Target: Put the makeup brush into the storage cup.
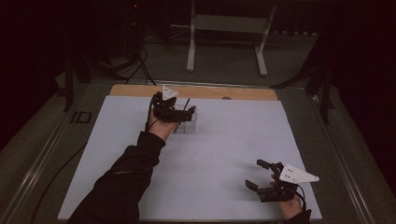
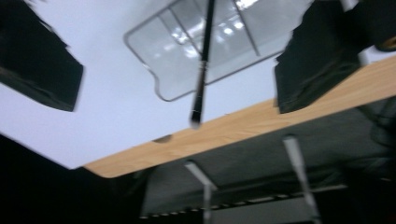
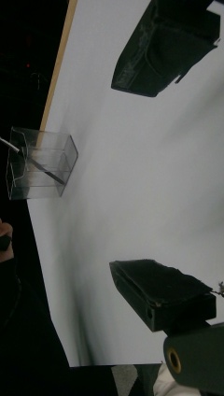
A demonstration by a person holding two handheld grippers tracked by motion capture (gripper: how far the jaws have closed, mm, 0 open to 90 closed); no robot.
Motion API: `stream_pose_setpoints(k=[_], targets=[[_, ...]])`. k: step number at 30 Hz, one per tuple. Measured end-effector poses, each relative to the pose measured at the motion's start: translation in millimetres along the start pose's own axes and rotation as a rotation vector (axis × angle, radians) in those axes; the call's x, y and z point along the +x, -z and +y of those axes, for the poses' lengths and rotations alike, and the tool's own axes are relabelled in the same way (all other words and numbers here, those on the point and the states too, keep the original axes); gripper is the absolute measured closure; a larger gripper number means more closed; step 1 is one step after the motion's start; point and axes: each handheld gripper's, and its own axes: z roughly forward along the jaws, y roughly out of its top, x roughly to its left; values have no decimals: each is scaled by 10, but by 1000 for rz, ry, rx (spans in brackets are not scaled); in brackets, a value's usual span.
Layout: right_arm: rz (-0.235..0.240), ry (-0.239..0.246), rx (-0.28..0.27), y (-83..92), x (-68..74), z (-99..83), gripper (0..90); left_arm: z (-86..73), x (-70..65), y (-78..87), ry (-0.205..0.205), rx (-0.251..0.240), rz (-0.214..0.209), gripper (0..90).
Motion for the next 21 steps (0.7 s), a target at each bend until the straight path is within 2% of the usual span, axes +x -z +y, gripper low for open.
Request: stream_pose_setpoints(k=[3, 4, 9, 11, 12, 14, 15, 16, 17, 18, 21], targets=[[-1, -1, 1, -2, -1, -1, 114, 3, 12, 56, 3, -27, -27, 7], [-1, -1, 1, -2, -1, -1, 114, 8, 15, 83, 1, -32, -23, 7], [-2, -2, 3, -7, -6, -4, 114, 33, 44, 174, -5, -17, -37, 7], [-4, -3, 3, -7, -9, -6, 114, 38, 66, 213, -11, -9, -65, 8], [-5, -5, 5, -6, -9, -8, 113, 37, 75, 241, -14, -7, -62, 8], [-5, -6, 5, -5, -9, -8, 113, 37, 95, 274, -10, -3, -95, 8], [-5, -6, 6, -5, -10, -8, 113, 35, 100, 294, -12, -3, -92, 8], [-5, -6, 6, -5, -10, -7, 113, 30, 110, 322, -17, -10, -120, 8], [-5, -6, 7, -6, -11, -8, 113, 28, 114, 339, -21, -13, -127, 8], [-6, -6, 7, -6, -11, -9, 114, 25, 115, 371, -31, -15, -115, 8], [-6, -8, 6, -3, -14, -9, 114, 23, 128, 436, -38, -10, -122, 8]])
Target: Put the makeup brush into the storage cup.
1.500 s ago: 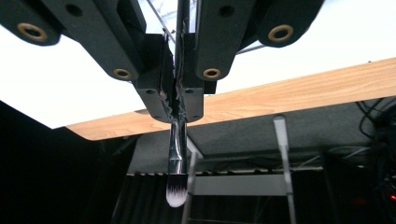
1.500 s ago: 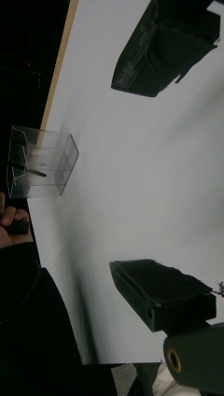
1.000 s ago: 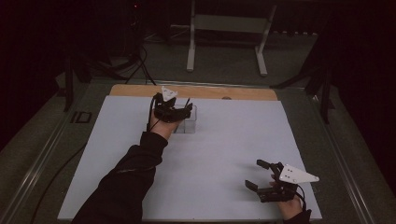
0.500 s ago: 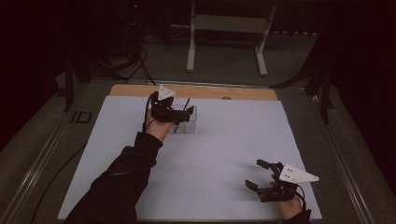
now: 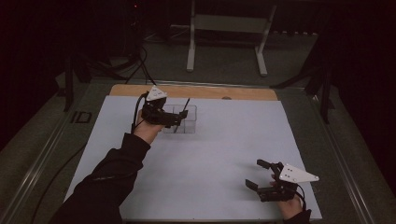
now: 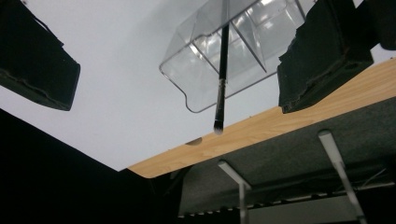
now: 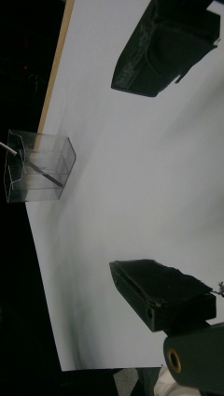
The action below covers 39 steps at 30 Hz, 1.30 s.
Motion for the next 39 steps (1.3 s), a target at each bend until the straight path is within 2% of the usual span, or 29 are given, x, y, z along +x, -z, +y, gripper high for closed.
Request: stream_pose_setpoints(k=[9, 13, 20, 25, 31, 33, 35, 39], targets=[[-3, 0, 3, 1, 2, 1, 113, -36, 45, 185, -4, -3, -51, 9], [-4, 2, 2, 1, 3, 0, 114, -108, 59, 306, -25, 0, -88, 9], [-7, 3, 2, 1, 1, -1, 114, -217, 8, 457, -61, 21, -163, 9], [-9, 4, 7, -4, 5, -4, 113, -330, -20, 561, -74, 0, -220, 9], [-12, 5, 13, -9, 5, -6, 113, -456, -73, 625, -102, 10, -270, 9], [-13, 7, 14, -10, 6, -6, 113, -456, -73, 625, -102, 10, -270, 9], [-14, 6, 14, -10, 5, -7, 114, -557, -135, 667, -131, 28, -310, 9], [-12, 6, 14, -9, 6, -6, 113, -667, -160, 719, -139, 30, -344, 9]])
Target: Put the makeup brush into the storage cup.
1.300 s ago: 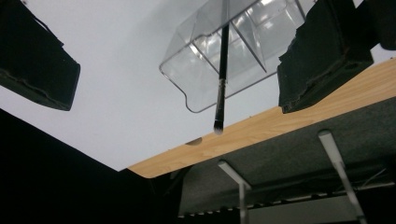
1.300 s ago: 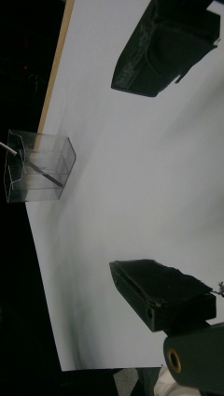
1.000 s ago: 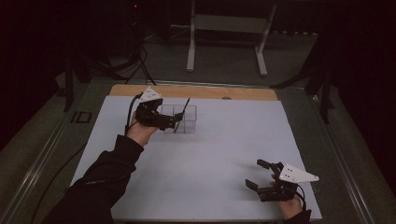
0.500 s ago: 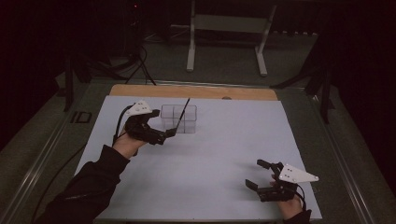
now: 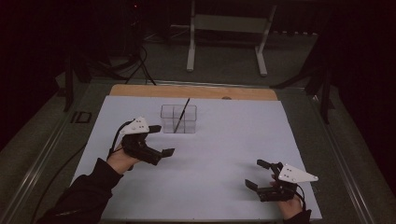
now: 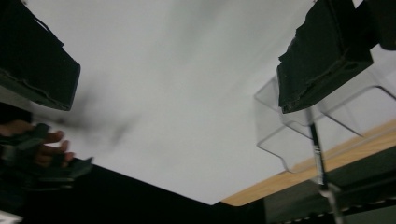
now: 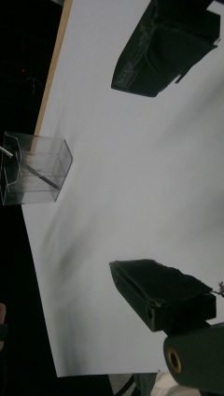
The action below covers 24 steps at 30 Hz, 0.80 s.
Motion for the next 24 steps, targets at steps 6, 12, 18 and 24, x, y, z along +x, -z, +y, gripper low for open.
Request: stream_pose_setpoints(k=[6, 12, 18, 24], targets=[[0, 1, 3, -3, 2, 0, 114, -145, -42, 45, -6, 14, -36, 9], [-1, 1, 5, -5, 3, -1, 114, -279, -86, 98, -19, 18, -82, 9], [-1, 1, 8, -9, 4, -2, 113, -456, -139, 119, -37, 19, -136, 9], [1, 3, 10, -10, 8, -2, 113, -602, -167, 132, -42, 28, -155, 9]])
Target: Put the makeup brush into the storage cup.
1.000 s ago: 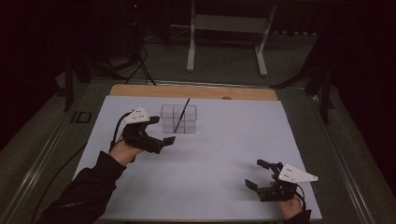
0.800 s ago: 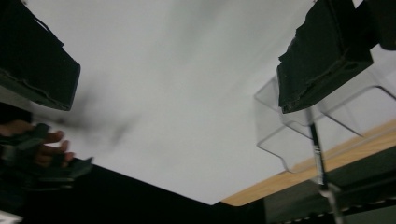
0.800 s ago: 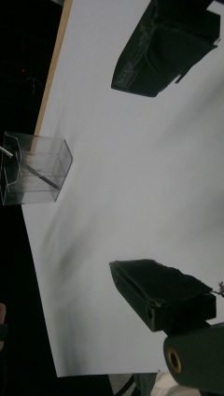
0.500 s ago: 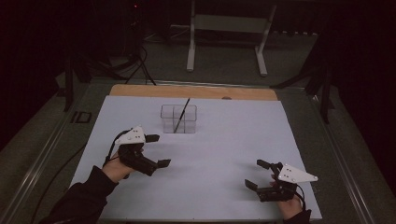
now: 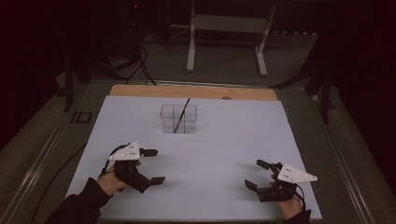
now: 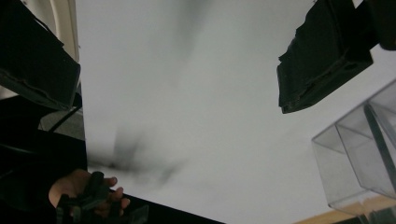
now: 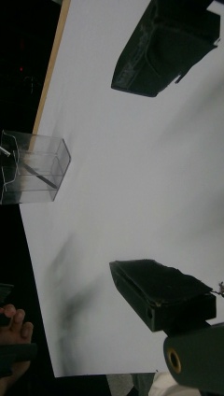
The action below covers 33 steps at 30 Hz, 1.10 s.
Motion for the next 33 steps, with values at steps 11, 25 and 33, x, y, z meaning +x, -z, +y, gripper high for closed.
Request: stream_pose_setpoints(k=[11, 25, 33], targets=[[2, 2, 3, -6, 0, -1, 113, -320, -20, 88, 27, -8, 24, 9], [3, -2, 5, -8, -5, -6, 114, -617, -21, 145, 42, 25, 33, 9], [2, -1, 2, -5, -5, -4, 113, -744, -26, 190, 79, 20, 73, 9]])
